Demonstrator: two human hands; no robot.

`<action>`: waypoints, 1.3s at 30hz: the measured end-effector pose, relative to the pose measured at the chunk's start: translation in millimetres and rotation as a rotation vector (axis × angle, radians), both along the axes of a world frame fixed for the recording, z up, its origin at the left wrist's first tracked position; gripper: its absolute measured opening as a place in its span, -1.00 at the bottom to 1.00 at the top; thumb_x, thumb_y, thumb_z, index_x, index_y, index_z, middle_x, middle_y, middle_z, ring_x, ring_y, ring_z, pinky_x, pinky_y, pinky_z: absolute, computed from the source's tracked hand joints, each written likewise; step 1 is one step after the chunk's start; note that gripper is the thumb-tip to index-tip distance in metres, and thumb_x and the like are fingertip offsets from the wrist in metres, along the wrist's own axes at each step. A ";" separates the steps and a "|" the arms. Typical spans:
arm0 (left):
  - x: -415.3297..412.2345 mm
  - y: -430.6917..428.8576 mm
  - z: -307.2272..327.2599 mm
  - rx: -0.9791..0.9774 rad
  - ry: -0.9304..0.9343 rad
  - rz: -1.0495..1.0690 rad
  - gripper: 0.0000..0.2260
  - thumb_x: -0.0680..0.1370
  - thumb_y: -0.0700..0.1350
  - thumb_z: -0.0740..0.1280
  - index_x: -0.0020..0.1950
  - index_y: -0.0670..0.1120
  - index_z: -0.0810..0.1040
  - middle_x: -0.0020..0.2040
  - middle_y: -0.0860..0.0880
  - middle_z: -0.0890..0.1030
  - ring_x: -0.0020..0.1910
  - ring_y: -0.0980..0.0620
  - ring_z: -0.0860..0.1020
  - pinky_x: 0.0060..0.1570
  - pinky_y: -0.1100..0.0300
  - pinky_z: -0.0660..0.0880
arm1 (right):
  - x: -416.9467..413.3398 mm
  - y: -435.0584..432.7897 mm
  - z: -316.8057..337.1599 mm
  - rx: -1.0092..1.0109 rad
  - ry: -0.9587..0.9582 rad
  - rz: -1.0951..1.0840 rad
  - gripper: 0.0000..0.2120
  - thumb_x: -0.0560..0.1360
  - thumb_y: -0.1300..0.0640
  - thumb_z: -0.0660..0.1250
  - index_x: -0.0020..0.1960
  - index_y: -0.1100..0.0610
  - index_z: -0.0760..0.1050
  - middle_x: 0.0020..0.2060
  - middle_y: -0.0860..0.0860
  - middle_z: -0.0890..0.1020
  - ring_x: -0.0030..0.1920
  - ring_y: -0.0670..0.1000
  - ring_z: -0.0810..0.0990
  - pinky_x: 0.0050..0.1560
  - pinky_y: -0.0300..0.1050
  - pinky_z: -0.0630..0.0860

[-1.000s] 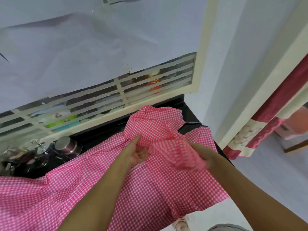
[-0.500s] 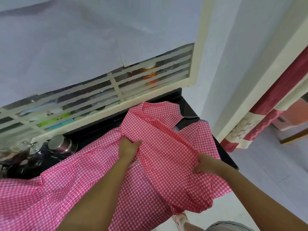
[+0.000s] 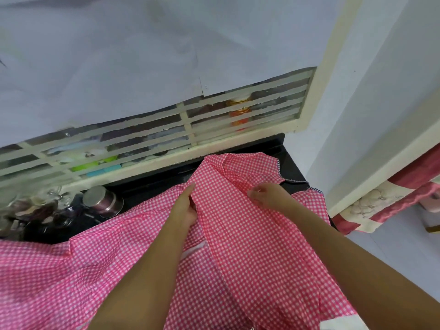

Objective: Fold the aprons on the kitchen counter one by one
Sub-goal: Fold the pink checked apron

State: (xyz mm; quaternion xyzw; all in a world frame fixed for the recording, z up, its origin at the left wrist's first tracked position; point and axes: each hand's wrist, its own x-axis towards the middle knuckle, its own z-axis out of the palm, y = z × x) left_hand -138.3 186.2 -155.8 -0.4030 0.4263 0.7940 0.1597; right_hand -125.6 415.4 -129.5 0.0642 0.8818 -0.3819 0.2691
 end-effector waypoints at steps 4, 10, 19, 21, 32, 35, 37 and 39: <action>-4.1 2.4 -0.4 0.084 0.017 -0.004 -0.63 0.52 -0.15 0.38 0.30 -0.23 0.48 0.13 -0.19 0.60 0.10 -0.14 0.56 0.13 -0.06 0.48 | -45.2 -42.1 0.2 -0.105 0.065 -0.068 -0.63 0.57 -0.09 0.23 0.22 0.14 0.53 0.10 0.03 0.61 0.02 0.02 0.57 0.14 -0.08 0.46; -4.6 -4.7 -1.2 0.050 0.047 -0.107 -0.68 0.52 -0.08 0.39 0.20 -0.22 0.55 0.00 -0.16 0.69 0.03 -0.11 0.61 0.06 0.00 0.53 | -97.6 -72.7 0.8 -0.083 -0.042 -0.086 -0.74 0.65 0.07 0.10 -0.06 0.18 0.47 -0.12 0.09 0.55 -0.07 0.06 0.50 0.28 0.02 0.43; -3.9 -15.1 -22.2 -0.377 0.086 -0.075 -0.76 0.49 -0.21 0.43 0.13 -0.22 0.58 0.03 -0.15 0.64 -0.12 0.02 0.60 -0.05 0.19 0.55 | -135.5 -39.3 28.8 -0.096 -0.019 -0.313 -0.62 0.65 -0.09 0.03 0.11 0.22 0.37 -0.05 0.10 0.56 -0.15 0.01 0.55 -0.25 -0.16 0.44; 1.4 -13.0 -21.7 -0.638 0.146 -0.142 -0.73 0.45 -0.24 0.47 0.10 -0.18 0.49 -0.09 -0.04 0.57 -0.17 0.05 0.52 -0.19 0.31 0.44 | -129.5 -35.6 28.2 -0.109 -0.027 -0.180 -0.47 0.56 -0.34 -0.02 0.10 0.12 0.34 -0.09 0.05 0.56 -0.17 -0.03 0.54 -0.28 -0.16 0.39; 101.1 28.6 -53.1 -1.374 0.640 -1.248 -0.16 0.46 0.39 0.15 0.57 -0.06 0.00 0.58 -0.06 -0.03 0.54 -0.01 -0.05 0.48 0.06 -0.20 | 53.1 8.8 16.4 0.335 -0.098 0.105 -0.29 0.48 -0.05 0.39 0.48 0.11 0.11 0.30 0.08 0.48 0.20 0.10 0.53 0.20 0.00 0.45; 103.8 32.5 -64.3 -1.441 0.594 -1.324 0.06 0.24 0.58 -0.40 0.57 -0.05 -0.18 0.57 -0.05 -0.24 0.54 0.00 -0.25 0.41 0.05 -0.40 | 112.4 28.6 -5.1 0.423 -0.168 0.017 -0.14 0.42 -0.12 0.43 0.53 0.06 0.03 0.36 0.04 0.43 0.26 0.07 0.51 0.25 -0.01 0.46; 102.9 33.3 -65.8 -1.444 0.585 -1.333 0.04 0.25 0.55 -0.42 0.57 -0.07 -0.23 0.53 -0.04 -0.32 0.49 0.03 -0.34 0.37 0.05 -0.45 | 141.5 39.2 -19.2 0.445 -0.205 -0.042 -0.12 0.41 -0.18 0.41 0.53 0.10 0.04 0.41 0.05 0.38 0.31 0.07 0.48 0.31 0.02 0.44; 103.7 34.7 -63.5 -1.434 0.577 -1.354 -0.09 0.39 0.49 -0.23 0.55 -0.07 -0.28 0.47 0.01 -0.38 0.45 0.08 -0.38 0.35 0.05 -0.48 | 163.1 41.4 -29.5 0.387 -0.212 -0.139 -0.22 0.46 -0.14 0.38 0.51 0.13 0.09 0.42 0.06 0.37 0.34 0.09 0.44 0.36 0.02 0.36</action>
